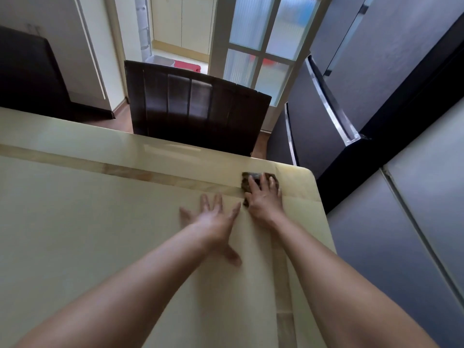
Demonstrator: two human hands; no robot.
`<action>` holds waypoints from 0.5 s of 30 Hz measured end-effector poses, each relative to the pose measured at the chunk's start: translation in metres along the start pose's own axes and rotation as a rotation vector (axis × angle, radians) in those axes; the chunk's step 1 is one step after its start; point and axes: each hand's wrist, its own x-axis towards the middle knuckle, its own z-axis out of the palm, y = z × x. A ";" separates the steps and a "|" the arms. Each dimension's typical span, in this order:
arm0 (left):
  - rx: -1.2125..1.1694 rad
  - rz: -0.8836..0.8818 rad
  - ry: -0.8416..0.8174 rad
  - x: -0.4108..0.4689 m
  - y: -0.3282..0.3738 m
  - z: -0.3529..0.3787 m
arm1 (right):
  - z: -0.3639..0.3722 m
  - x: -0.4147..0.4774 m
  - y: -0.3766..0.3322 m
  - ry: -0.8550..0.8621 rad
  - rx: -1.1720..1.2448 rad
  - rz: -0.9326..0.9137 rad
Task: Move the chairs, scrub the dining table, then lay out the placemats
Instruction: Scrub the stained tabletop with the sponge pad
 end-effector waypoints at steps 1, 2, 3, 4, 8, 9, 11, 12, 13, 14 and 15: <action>-0.032 -0.010 -0.032 0.006 -0.002 0.000 | -0.001 0.006 -0.004 -0.016 -0.001 -0.039; -0.039 -0.017 -0.055 0.010 -0.004 0.001 | -0.002 0.013 -0.007 -0.028 -0.002 -0.072; -0.034 -0.021 -0.074 0.012 -0.005 0.001 | -0.003 0.019 -0.009 -0.039 0.006 -0.096; -0.027 -0.020 -0.088 0.013 -0.003 0.002 | -0.004 0.026 -0.009 -0.047 0.016 -0.110; -0.017 -0.028 -0.102 0.012 -0.001 0.000 | -0.010 0.049 -0.010 -0.025 0.060 -0.077; -0.019 -0.029 -0.108 0.011 -0.001 0.000 | -0.012 0.054 -0.008 -0.016 0.068 -0.052; -0.025 -0.028 -0.113 0.012 -0.001 -0.001 | -0.016 0.061 0.003 0.006 0.076 0.005; -0.025 -0.028 -0.112 0.012 -0.001 -0.001 | -0.018 0.063 0.011 0.021 0.076 0.038; -0.024 -0.027 -0.110 0.013 -0.001 -0.001 | -0.021 0.065 0.021 0.038 0.075 0.072; -0.024 -0.027 -0.108 0.013 -0.002 0.000 | -0.023 0.066 0.031 0.051 0.076 0.106; -0.028 -0.027 -0.106 0.013 -0.002 0.000 | -0.025 0.066 0.043 0.062 0.078 0.140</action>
